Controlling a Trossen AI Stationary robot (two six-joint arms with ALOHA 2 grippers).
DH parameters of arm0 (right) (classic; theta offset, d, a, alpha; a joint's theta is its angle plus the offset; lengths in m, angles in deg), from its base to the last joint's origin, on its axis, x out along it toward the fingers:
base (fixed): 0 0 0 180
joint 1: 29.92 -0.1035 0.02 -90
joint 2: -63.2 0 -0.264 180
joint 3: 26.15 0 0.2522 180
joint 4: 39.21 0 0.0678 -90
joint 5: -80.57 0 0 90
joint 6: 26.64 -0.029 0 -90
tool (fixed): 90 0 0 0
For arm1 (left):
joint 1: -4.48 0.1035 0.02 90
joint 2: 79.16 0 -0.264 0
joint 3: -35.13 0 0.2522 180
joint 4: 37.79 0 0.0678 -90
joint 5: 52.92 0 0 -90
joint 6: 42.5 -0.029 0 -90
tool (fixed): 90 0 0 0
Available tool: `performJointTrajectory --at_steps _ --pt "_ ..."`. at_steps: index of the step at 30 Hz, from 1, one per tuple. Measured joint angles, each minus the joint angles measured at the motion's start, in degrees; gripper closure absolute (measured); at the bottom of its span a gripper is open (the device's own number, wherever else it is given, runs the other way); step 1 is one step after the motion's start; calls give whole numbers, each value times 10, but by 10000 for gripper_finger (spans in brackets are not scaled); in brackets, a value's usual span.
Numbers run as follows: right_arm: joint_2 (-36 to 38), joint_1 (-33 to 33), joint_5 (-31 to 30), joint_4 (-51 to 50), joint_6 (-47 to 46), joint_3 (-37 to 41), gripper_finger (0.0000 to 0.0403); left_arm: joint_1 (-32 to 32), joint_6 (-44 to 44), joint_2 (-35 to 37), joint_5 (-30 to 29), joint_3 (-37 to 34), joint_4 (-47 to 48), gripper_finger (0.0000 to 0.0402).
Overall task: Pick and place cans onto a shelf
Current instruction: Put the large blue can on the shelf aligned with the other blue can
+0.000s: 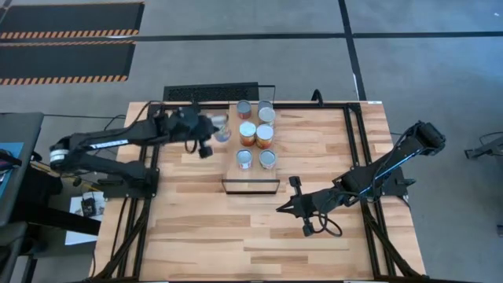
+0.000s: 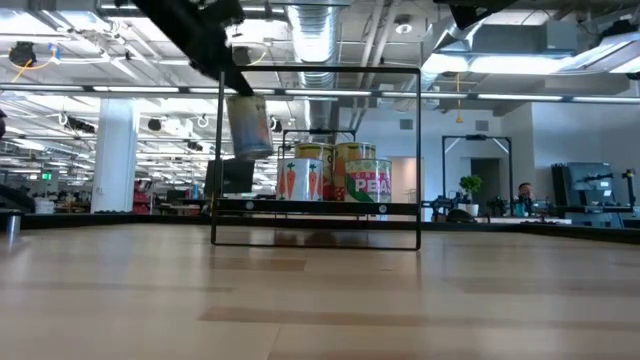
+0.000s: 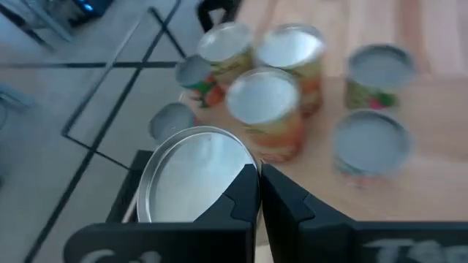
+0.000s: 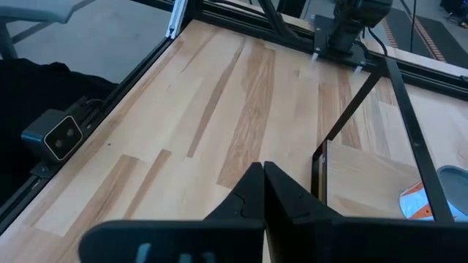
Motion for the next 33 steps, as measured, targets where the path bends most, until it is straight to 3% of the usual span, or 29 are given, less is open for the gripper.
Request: performJointTrajectory --at_steps 4,8,17,33 --pt "0 0 0 0 1 0 390 86 -6 -30 65 -17 -64 401" --pt "0 0 0 0 7 0 390 120 -6 -75 117 -18 -81 401" --pt "0 1 0 2 10 0 390 122 -10 -161 123 -18 -170 401" --pt "0 1 0 2 10 0 390 124 -20 -196 128 -17 -208 401"
